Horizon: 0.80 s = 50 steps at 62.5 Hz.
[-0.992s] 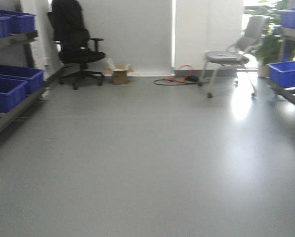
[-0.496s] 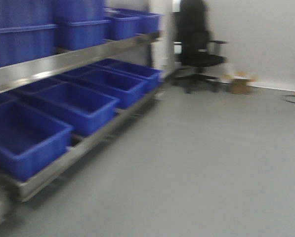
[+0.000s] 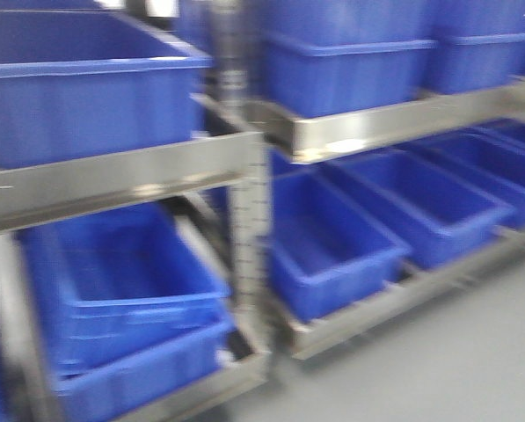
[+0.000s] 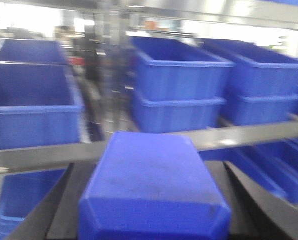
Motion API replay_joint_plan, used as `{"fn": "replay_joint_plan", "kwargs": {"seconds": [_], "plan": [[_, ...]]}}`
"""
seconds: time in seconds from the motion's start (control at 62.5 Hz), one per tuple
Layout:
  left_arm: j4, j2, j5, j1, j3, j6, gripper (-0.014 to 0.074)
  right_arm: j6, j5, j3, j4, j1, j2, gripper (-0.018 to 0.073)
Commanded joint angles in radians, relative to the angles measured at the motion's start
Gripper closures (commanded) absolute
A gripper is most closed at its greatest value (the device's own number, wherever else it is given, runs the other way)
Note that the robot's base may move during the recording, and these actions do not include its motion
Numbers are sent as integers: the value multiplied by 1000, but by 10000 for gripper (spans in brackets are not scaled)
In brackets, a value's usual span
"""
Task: Pick and sort blue part to right shelf
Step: 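Drive the base up to the shelf of blue bins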
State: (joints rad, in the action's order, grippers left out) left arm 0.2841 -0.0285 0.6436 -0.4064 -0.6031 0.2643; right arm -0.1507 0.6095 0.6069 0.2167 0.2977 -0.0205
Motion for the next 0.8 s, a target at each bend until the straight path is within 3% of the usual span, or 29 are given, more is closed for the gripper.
{"fn": "replay_joint_plan", "kwargs": {"seconds": [0.0,0.784], "plan": [[10,-19,-83,-7,-27,1,275,7,-91,31,12,0,8,375],[10,-19,-83,-7,-27,1,275,7,-91,31,12,0,8,375]]}}
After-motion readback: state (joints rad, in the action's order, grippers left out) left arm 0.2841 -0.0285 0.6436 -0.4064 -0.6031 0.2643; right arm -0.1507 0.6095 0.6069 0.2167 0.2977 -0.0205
